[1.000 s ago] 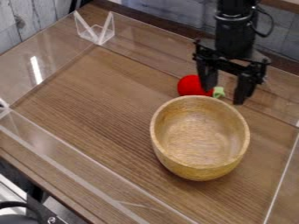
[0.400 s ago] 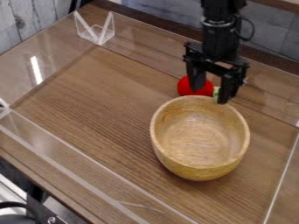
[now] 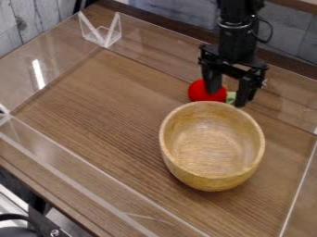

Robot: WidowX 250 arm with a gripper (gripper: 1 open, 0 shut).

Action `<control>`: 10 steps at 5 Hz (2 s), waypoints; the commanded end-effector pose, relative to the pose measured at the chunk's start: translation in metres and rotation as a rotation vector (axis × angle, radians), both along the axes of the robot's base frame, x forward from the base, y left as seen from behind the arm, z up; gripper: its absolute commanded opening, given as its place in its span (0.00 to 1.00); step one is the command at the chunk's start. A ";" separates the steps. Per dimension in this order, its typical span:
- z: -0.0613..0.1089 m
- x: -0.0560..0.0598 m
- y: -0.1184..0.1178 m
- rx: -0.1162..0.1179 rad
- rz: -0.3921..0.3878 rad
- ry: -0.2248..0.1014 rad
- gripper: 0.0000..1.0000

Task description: Move the red fruit to the right

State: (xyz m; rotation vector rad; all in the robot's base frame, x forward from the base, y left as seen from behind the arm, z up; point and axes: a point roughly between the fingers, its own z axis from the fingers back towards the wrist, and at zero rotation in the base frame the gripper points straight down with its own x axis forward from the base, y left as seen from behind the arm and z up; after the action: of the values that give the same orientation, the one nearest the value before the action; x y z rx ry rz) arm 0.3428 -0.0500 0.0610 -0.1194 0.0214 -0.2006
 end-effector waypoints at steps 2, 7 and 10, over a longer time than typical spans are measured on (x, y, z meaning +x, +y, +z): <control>0.026 0.012 0.004 -0.001 0.050 -0.067 1.00; 0.066 0.004 0.030 -0.058 0.099 -0.136 1.00; 0.102 -0.002 0.104 -0.079 0.124 -0.232 1.00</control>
State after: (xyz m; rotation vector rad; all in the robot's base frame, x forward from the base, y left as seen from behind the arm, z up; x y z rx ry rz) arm 0.3338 0.0544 0.1367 -0.1998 -0.1427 -0.0642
